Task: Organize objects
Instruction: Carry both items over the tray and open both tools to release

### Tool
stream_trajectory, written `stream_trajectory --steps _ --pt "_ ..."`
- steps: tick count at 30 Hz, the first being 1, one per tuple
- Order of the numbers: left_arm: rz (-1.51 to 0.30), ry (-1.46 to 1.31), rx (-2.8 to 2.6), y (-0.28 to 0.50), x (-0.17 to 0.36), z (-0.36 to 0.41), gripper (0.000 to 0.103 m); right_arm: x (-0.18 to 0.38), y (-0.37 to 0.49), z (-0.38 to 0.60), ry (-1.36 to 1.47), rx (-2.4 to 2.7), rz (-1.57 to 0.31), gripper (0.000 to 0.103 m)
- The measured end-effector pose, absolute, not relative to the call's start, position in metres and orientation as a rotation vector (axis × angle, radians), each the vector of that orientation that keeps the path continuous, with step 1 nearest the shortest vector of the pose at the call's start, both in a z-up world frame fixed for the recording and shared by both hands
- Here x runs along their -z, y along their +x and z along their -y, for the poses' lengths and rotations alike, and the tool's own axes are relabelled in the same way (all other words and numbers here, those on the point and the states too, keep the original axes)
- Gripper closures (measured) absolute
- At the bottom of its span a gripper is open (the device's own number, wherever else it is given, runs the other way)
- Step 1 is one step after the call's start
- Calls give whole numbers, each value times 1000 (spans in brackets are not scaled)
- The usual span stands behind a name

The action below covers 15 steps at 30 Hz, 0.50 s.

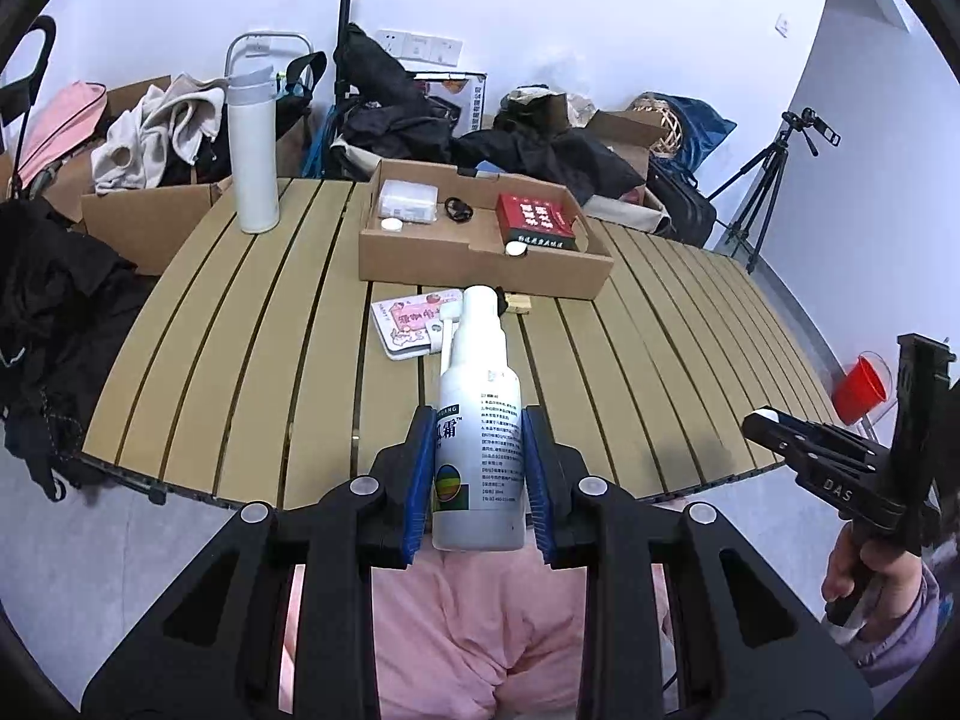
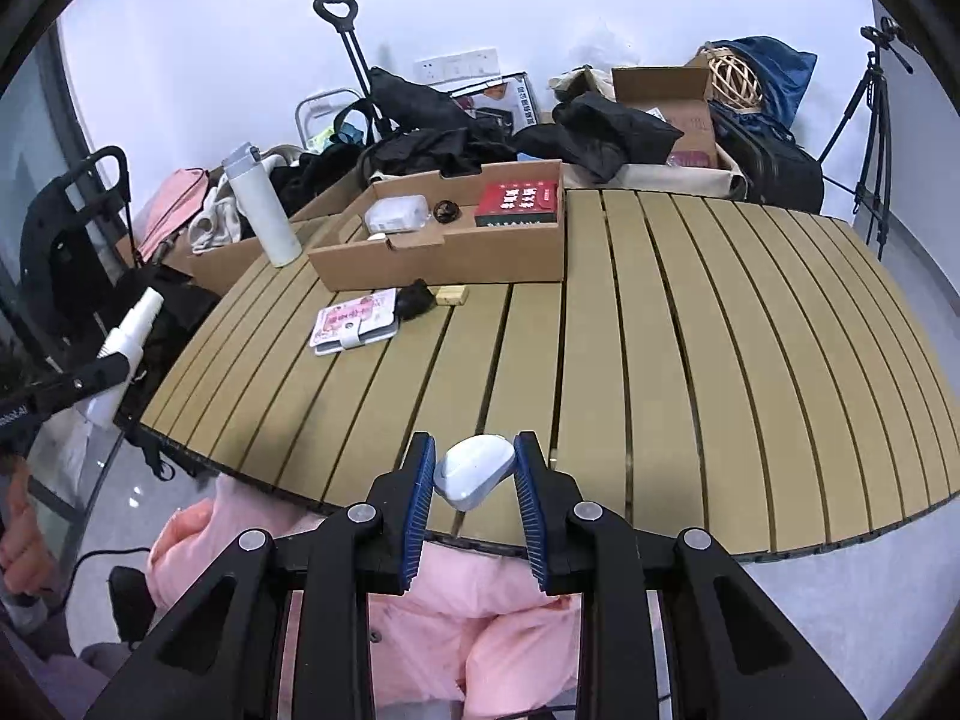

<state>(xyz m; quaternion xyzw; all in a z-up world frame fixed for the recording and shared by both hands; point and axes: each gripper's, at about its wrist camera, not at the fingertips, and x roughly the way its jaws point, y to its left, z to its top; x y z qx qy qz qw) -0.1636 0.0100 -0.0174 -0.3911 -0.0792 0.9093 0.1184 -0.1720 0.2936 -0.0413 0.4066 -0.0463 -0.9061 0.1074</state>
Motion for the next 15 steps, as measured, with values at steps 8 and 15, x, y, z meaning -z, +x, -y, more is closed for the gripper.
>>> stream_trajectory --steps 8,15 --pt "293 -1163 -2608 -220 1 1 79 31 -212 -279 1150 2611 147 73" --pt "322 -1206 -2490 -375 -4 -21 79 7 -345 -254 1072 2540 126 73"
